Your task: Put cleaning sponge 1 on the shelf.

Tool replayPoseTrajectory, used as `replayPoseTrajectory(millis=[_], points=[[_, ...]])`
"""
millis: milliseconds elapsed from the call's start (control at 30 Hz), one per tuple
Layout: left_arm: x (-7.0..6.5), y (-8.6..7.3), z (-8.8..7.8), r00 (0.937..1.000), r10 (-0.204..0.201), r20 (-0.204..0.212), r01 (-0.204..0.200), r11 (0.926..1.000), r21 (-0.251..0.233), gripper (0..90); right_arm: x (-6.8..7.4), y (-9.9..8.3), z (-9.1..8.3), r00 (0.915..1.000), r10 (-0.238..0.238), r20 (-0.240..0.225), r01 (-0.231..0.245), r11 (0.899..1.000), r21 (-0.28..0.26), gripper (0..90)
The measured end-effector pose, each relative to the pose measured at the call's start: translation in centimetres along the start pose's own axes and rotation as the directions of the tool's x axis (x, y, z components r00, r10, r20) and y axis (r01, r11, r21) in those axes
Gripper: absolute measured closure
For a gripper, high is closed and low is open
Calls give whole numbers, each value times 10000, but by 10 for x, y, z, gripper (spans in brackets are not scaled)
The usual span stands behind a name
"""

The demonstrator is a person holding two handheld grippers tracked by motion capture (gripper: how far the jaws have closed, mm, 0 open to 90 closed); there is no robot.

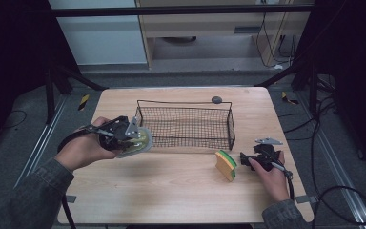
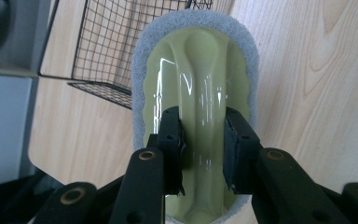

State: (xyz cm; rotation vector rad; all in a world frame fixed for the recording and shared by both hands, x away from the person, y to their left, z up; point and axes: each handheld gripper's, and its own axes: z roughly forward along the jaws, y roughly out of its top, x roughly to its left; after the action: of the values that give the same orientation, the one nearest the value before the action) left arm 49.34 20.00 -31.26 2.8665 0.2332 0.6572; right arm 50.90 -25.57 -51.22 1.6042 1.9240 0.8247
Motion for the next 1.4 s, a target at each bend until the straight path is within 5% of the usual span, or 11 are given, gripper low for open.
replayPoseTrajectory(millis=[333, 400, 667, 1067, 1400], points=[[11, 1, 5, 9976, 14, -693, -6, 9999, 124, 711, 0, -2, -1, 10000, -38, 52, 38, 10000, -4, 9], [19, 2, 1, 9934, -97, -1147, 102, 9999, 33, 711, -2, -3, -2, 9998, -104, -145, 103, 9999, -62, 15], [38, 19, -7, 9849, 187, -1720, -260, 9989, -401, 711, -4, -3, -3, 9998, -192, -74, 192, 9998, -48, 14], [46, 50, 0, 9771, 736, -1997, -820, 9960, -342, 710, -4, -3, -3, 9997, -216, -64, 216, 9997, -72, 15], [55, 55, 10, 9742, 737, -2134, -852, 9953, -454, 710, -4, -3, -2, 9996, -289, -69, 289, 9996, -68, 13]])
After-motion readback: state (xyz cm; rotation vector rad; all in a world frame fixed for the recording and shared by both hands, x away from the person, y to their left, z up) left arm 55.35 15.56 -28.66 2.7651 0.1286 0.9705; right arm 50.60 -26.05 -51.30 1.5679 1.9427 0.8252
